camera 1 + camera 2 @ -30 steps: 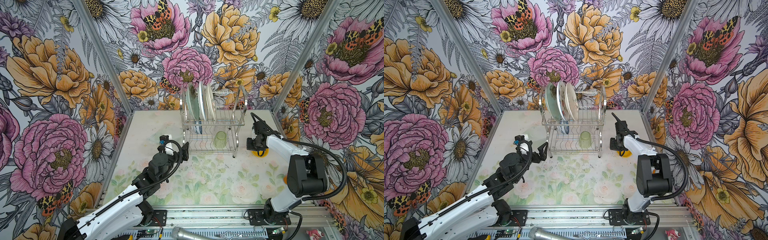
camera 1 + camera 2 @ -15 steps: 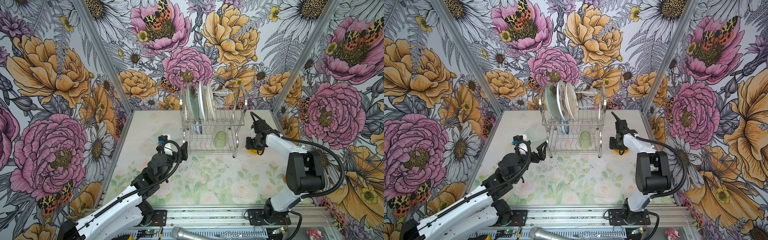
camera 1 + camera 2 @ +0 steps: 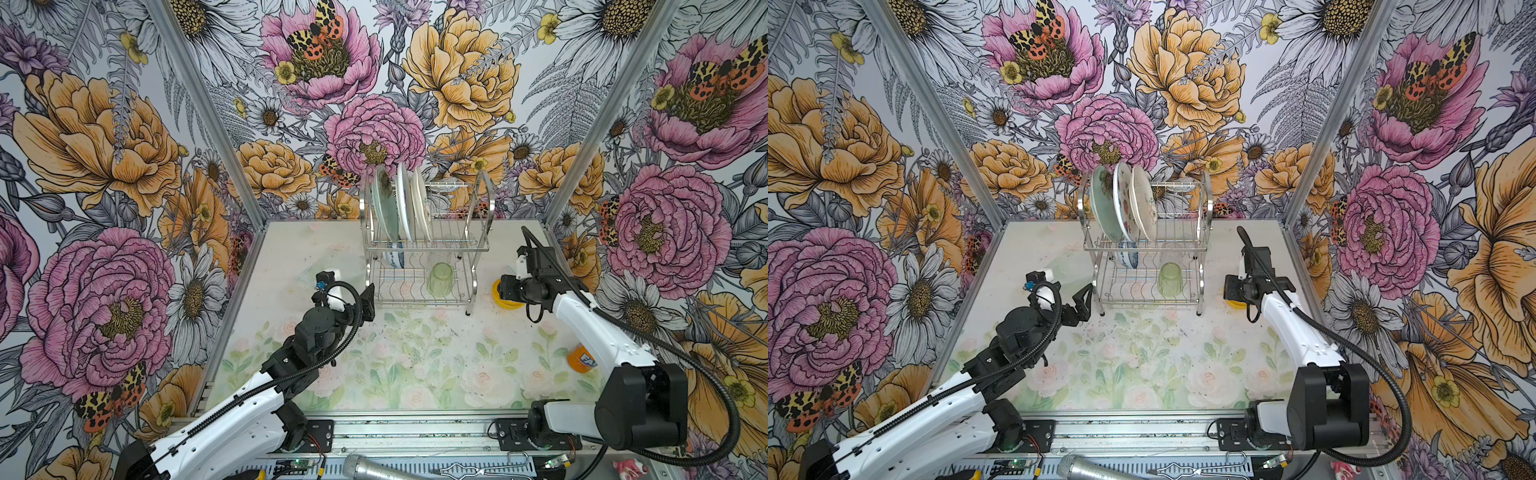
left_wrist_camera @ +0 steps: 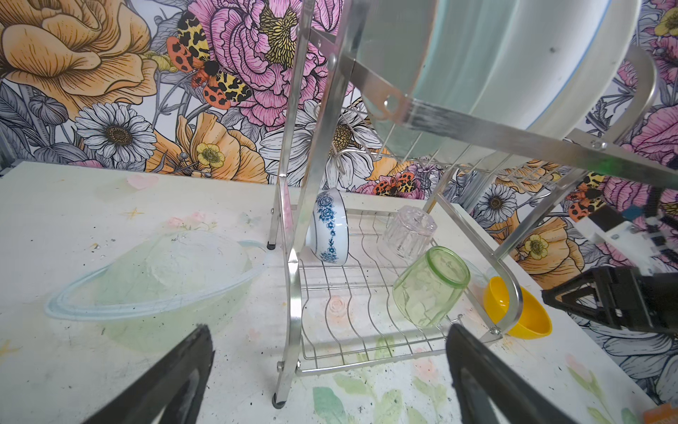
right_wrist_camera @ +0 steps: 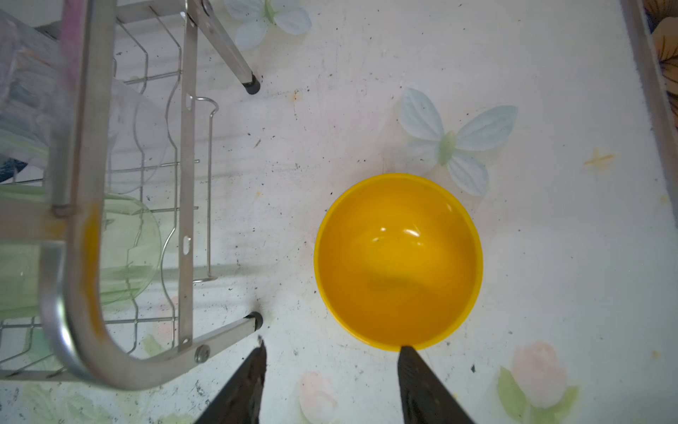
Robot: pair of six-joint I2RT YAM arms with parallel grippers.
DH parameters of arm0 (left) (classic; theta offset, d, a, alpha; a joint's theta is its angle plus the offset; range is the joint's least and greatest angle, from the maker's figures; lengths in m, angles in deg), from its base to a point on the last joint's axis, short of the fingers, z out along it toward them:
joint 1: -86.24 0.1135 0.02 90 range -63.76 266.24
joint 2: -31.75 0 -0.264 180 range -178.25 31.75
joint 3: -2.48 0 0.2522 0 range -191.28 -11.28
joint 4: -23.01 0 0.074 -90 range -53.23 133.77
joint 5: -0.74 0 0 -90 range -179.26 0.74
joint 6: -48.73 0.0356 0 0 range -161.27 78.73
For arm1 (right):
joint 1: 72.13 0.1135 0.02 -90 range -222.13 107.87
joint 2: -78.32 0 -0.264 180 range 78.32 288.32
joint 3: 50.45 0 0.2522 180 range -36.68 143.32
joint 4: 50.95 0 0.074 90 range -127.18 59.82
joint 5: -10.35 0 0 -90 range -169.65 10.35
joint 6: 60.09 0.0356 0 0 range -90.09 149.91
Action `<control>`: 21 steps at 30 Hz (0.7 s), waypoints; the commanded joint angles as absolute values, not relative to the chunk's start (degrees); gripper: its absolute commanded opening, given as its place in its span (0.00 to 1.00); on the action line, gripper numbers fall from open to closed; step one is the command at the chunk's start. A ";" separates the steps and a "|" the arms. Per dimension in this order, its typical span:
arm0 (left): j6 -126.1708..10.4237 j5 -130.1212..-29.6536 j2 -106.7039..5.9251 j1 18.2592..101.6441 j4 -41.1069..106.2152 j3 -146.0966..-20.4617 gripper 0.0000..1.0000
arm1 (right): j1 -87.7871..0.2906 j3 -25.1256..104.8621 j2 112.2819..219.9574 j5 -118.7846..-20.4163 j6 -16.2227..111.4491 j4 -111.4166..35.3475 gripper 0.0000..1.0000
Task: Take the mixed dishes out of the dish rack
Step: 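Open the right gripper and draw it back from the yellow bowl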
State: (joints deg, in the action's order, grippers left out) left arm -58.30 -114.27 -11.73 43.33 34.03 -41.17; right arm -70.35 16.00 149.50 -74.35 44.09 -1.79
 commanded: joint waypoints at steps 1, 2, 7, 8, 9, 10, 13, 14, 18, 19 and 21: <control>-58.76 -113.63 -12.14 43.00 34.82 -41.36 0.99 | -70.14 9.99 141.75 -70.04 46.80 -5.34 0.63; -58.82 -113.39 -12.56 43.00 34.84 -41.75 0.99 | -69.96 8.05 139.44 -69.30 47.56 -5.98 0.64; -61.02 -111.51 -16.70 42.95 35.47 -44.14 0.99 | -68.45 -1.17 127.18 -67.22 52.61 -9.69 0.72; -62.00 -111.24 -17.60 42.92 35.61 -44.57 0.99 | -68.14 -2.03 125.63 -66.40 53.06 -9.81 0.73; -62.88 -110.92 -18.75 42.91 35.66 -45.06 0.99 | -67.74 -2.97 124.20 -65.68 53.54 -9.72 0.75; -63.43 -110.63 -19.87 42.92 35.84 -45.64 0.99 | -67.39 -3.94 122.68 -65.23 54.01 -9.80 0.75; -64.38 -110.45 -21.73 42.76 36.55 -47.78 0.99 | -66.56 -6.90 118.53 -65.22 55.62 -10.54 0.81; -64.47 -110.44 -21.98 42.67 36.51 -48.21 0.99 | -66.36 -7.65 117.61 -65.39 56.11 -11.16 0.82; -64.73 -111.04 -23.40 42.21 36.51 -49.81 0.99 | -66.08 -9.52 115.51 -65.01 58.38 -13.36 0.98; -64.90 -111.20 -23.96 42.10 36.51 -50.19 0.99 | -65.98 -9.45 115.61 -64.16 58.34 -13.81 0.99; -65.46 -111.56 -25.11 41.48 36.51 -50.72 0.99 | -65.51 -9.11 115.98 -62.42 57.98 -14.59 1.00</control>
